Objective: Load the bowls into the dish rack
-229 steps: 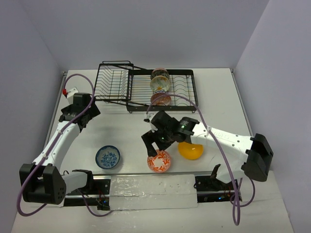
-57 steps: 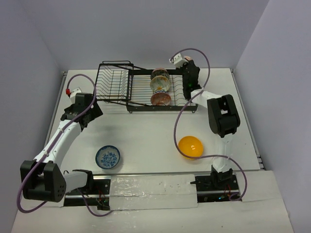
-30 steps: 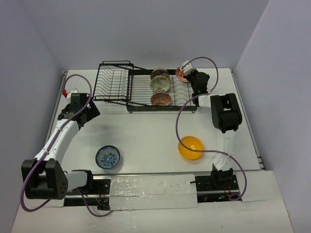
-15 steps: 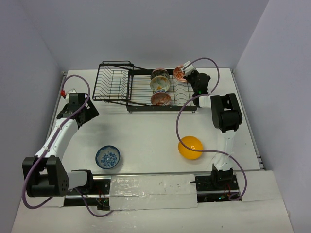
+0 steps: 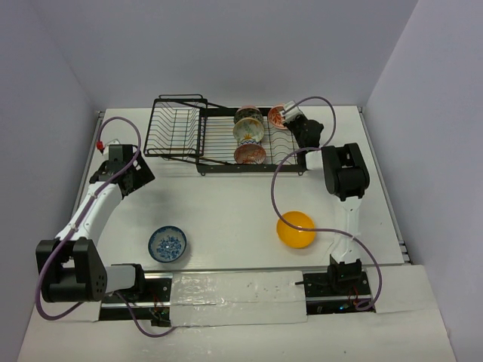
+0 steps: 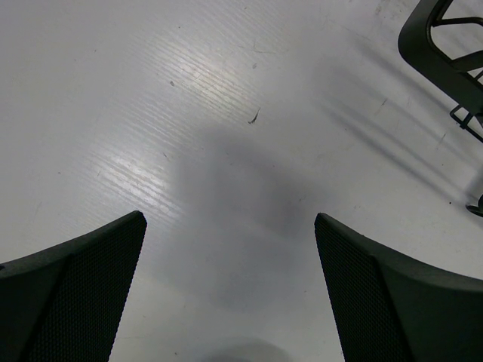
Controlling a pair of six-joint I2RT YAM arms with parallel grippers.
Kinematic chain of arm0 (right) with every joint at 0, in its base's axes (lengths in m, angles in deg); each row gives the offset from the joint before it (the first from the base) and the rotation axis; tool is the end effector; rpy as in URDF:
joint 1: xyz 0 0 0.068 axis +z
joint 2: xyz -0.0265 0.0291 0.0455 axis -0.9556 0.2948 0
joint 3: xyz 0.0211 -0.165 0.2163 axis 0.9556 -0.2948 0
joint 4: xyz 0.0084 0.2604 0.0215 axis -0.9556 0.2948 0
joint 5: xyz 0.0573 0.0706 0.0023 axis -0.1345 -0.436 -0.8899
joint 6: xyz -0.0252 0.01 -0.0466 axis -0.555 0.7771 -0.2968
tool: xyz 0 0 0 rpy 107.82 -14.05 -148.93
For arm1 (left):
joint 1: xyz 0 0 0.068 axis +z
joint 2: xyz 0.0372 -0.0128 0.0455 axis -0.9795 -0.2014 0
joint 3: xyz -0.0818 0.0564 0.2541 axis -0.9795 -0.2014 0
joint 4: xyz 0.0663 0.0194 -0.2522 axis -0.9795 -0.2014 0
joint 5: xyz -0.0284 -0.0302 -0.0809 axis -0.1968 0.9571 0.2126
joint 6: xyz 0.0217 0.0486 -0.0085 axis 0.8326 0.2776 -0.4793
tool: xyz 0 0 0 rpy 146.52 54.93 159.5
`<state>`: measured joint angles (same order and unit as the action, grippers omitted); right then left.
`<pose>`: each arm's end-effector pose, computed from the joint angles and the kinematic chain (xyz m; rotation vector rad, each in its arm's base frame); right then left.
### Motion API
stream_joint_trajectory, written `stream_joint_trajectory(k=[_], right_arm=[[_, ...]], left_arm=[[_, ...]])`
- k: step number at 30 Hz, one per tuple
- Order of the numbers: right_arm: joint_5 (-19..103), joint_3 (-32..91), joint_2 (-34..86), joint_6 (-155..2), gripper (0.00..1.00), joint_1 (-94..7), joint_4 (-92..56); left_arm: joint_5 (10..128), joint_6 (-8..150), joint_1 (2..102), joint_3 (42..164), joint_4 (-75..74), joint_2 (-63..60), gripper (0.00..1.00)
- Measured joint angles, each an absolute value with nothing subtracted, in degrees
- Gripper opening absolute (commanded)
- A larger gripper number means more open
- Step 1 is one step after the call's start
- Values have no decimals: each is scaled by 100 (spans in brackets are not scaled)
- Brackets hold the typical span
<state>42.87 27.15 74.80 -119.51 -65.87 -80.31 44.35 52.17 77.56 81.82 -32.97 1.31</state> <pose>0.4790 0.0627 0.1557 -0.6298 1.3432 -0.3273 0.2588 0.0063 0.2448 -0.7414 2.3176 0.1082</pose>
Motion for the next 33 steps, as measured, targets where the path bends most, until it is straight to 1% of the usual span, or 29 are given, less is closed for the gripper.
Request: stream_joint_trajectory(k=[12,22,29,33], right_arm=[[4302,2820,7718,-12228,0,-6587,-8483],[4171,3198,8041,-12434,0,-6587,-8643],[4015,3161,8092,-12679,0,-6589,-8820],[3897,2896,8076,-12703,0,-6596,-9124]], left_arm=[[4481,5219,7756,8184,-3295,91,99],[4538,5219,7756,8182,-3293,15,99],[4582,5219,7756,8182,-3293,-42,99],[4602,5219,7756,8184,-3288,-60,99]])
